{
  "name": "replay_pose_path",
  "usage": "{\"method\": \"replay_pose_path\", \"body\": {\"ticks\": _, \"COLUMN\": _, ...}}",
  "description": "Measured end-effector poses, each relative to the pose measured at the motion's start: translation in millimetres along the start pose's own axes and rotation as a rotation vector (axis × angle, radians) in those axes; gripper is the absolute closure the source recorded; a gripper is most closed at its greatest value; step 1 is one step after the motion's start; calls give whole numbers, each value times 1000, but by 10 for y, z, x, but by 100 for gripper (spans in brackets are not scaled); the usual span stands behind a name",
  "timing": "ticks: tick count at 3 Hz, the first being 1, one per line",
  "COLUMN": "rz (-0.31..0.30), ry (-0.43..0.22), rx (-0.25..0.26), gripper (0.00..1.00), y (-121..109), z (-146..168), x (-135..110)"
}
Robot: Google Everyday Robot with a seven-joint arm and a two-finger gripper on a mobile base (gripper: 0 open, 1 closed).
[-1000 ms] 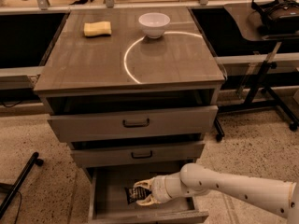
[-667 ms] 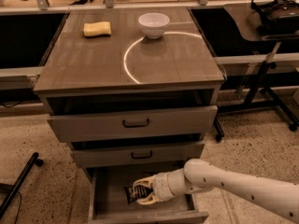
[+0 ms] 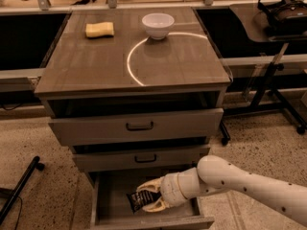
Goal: Pick rxbar chocolate from bottom drawer and place on counter
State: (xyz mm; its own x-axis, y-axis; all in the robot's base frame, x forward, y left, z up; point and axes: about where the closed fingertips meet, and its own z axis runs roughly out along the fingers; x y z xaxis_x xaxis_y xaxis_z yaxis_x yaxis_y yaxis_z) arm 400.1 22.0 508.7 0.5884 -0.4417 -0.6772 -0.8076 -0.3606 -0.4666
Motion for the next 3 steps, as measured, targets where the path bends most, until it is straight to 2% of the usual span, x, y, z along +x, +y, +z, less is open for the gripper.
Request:
{"method": "replay_pose_path", "body": {"ticks": 1, "rz": -47, "ry": 34, "rx": 7, "gripper": 100, "y": -110, "z": -288, "x": -333}}
{"method": "replay_pose_path", "body": {"ticks": 2, "rz": -109, "ry": 96, "rx": 24, "gripper": 100, "y": -330, "z": -634, "x": -709}}
{"method": "replay_pose_path", "body": {"ticks": 3, "rz": -111, "ry": 95, "rx": 24, "gripper": 100, "y": -342, "z": -645, "x": -717}}
